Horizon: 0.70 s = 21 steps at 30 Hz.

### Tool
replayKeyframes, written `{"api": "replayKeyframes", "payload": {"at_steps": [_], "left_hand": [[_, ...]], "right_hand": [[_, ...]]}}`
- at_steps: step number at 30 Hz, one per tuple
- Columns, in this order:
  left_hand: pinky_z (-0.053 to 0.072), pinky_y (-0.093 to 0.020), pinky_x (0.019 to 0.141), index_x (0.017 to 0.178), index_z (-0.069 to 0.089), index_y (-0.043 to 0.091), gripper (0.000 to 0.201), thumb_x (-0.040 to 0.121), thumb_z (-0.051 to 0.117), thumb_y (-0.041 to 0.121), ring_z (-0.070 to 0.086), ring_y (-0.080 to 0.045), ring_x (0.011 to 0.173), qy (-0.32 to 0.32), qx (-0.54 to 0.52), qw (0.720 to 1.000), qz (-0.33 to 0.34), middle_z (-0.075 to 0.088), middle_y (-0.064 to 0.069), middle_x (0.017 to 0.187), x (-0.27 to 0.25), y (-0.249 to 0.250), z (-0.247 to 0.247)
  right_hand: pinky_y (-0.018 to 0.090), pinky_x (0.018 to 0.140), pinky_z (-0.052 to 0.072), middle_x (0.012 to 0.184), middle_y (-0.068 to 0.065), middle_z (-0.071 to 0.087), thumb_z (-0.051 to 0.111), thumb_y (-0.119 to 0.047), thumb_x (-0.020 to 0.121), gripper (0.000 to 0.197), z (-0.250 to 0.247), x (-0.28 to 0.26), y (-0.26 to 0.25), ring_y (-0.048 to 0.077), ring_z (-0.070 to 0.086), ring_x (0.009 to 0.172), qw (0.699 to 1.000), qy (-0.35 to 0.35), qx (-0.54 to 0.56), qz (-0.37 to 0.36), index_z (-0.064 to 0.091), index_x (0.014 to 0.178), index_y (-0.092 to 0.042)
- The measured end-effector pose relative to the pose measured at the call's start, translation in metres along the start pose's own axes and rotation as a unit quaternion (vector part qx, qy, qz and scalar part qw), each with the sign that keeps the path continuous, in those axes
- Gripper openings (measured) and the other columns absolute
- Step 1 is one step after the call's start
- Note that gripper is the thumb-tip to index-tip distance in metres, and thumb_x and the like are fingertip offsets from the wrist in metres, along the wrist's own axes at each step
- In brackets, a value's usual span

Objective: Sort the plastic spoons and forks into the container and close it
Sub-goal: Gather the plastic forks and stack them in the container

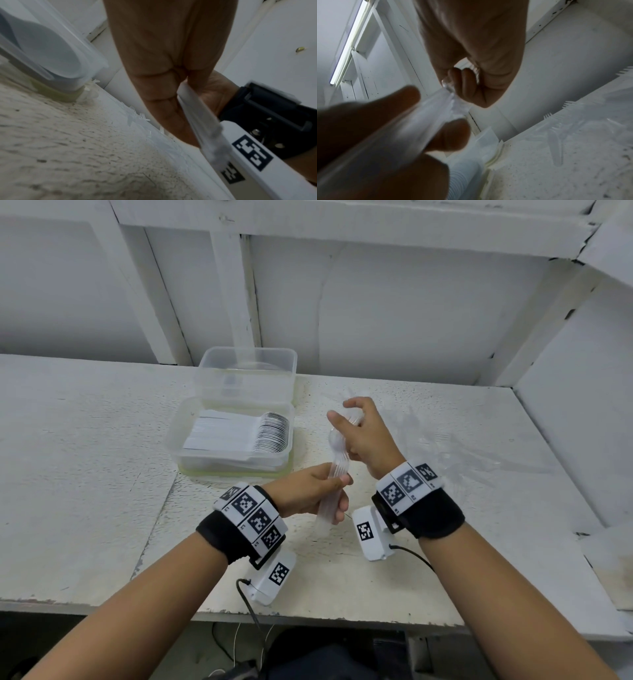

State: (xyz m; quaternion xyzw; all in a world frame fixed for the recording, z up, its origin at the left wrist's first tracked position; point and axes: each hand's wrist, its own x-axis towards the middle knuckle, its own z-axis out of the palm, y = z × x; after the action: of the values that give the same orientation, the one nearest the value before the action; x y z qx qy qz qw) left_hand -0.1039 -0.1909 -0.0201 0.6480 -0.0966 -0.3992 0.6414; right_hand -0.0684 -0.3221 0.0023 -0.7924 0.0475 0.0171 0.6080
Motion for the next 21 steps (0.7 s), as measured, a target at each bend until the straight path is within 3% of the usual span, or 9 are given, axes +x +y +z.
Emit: {"api": "replayKeyframes", "payload": {"at_steps": [2, 6, 9, 13, 15, 17, 19, 21], "left_hand": [[0.055, -0.028, 0.063, 0.100, 0.041, 0.012, 0.011, 0.100, 0.037, 0.022, 0.062, -0.015, 0.061, -0.014, 0.009, 1.000, -0.014, 0.061, -0.004, 0.069, 0.000, 0.001, -0.002], [0.056, -0.031, 0.072, 0.097, 0.049, 0.009, 0.018, 0.097, 0.041, 0.026, 0.067, -0.016, 0.069, -0.056, -0.003, 0.998, -0.027, 0.069, -0.003, 0.073, -0.001, 0.007, -0.006], [0.057, -0.028, 0.072, 0.095, 0.057, 0.007, 0.027, 0.084, 0.050, 0.031, 0.071, -0.017, 0.078, -0.092, -0.024, 0.995, -0.038, 0.073, -0.007, 0.084, -0.002, 0.015, -0.008], [0.058, -0.029, 0.073, 0.103, 0.059, 0.011, 0.032, 0.082, 0.051, 0.033, 0.071, -0.017, 0.081, -0.108, -0.022, 0.992, -0.056, 0.073, -0.007, 0.089, 0.003, 0.023, -0.011], [0.056, -0.031, 0.077, 0.098, 0.059, 0.010, 0.030, 0.082, 0.050, 0.033, 0.071, -0.017, 0.081, -0.110, -0.033, 0.992, -0.050, 0.073, -0.008, 0.090, 0.006, 0.026, -0.014], [0.056, -0.030, 0.076, 0.093, 0.059, 0.010, 0.028, 0.081, 0.050, 0.033, 0.071, -0.017, 0.081, -0.073, -0.060, 0.995, -0.031, 0.073, -0.009, 0.091, 0.008, 0.029, -0.020], [0.057, -0.028, 0.072, 0.089, 0.058, 0.010, 0.023, 0.086, 0.050, 0.032, 0.071, -0.016, 0.079, 0.013, -0.120, 0.993, 0.013, 0.073, -0.010, 0.091, 0.011, 0.032, -0.026], [0.057, -0.025, 0.069, 0.089, 0.057, 0.011, 0.022, 0.094, 0.045, 0.029, 0.071, -0.015, 0.077, 0.121, -0.207, 0.969, 0.067, 0.072, -0.010, 0.092, 0.017, 0.033, -0.032]], "right_hand": [[0.020, 0.043, 0.038, 0.071, 0.005, 0.051, 0.065, -0.027, 0.086, 0.019, -0.004, 0.003, -0.002, 0.009, 0.044, 0.044, 1.000, -0.015, 0.003, -0.019, 0.050, 0.092, -0.016], [0.017, 0.036, 0.030, 0.054, 0.004, 0.045, 0.070, -0.020, 0.082, 0.027, -0.008, 0.006, -0.006, 0.007, 0.039, 0.035, 0.998, -0.043, 0.047, -0.020, 0.045, 0.074, -0.014], [0.017, 0.036, 0.028, 0.052, 0.003, 0.041, 0.070, -0.019, 0.081, 0.029, -0.009, 0.005, -0.012, 0.007, 0.036, 0.034, 0.994, -0.079, 0.074, -0.020, 0.043, 0.073, -0.013], [0.018, 0.036, 0.031, 0.054, 0.001, 0.043, 0.068, -0.021, 0.083, 0.025, -0.007, 0.005, -0.021, 0.008, 0.039, 0.035, 0.991, -0.116, 0.040, -0.051, 0.045, 0.077, -0.012], [0.017, 0.040, 0.034, 0.065, -0.001, 0.047, 0.059, -0.027, 0.089, 0.016, -0.007, 0.006, -0.027, 0.008, 0.043, 0.042, 0.990, -0.122, 0.023, -0.065, 0.049, 0.088, -0.015], [0.012, 0.055, 0.038, 0.091, 0.001, 0.051, 0.049, -0.035, 0.094, 0.023, -0.010, 0.011, -0.029, 0.009, 0.052, 0.068, 0.993, -0.082, -0.042, -0.079, 0.047, 0.112, -0.020], [0.013, 0.072, 0.037, 0.110, 0.004, 0.048, 0.047, -0.036, 0.095, 0.035, -0.016, 0.016, -0.026, 0.010, 0.050, 0.091, 0.986, -0.008, -0.124, -0.110, 0.043, 0.127, -0.021], [0.014, 0.077, 0.036, 0.115, 0.004, 0.046, 0.047, -0.031, 0.096, 0.033, -0.018, 0.016, -0.025, 0.006, 0.047, 0.090, 0.973, 0.013, -0.179, -0.144, 0.047, 0.126, -0.018]]}}
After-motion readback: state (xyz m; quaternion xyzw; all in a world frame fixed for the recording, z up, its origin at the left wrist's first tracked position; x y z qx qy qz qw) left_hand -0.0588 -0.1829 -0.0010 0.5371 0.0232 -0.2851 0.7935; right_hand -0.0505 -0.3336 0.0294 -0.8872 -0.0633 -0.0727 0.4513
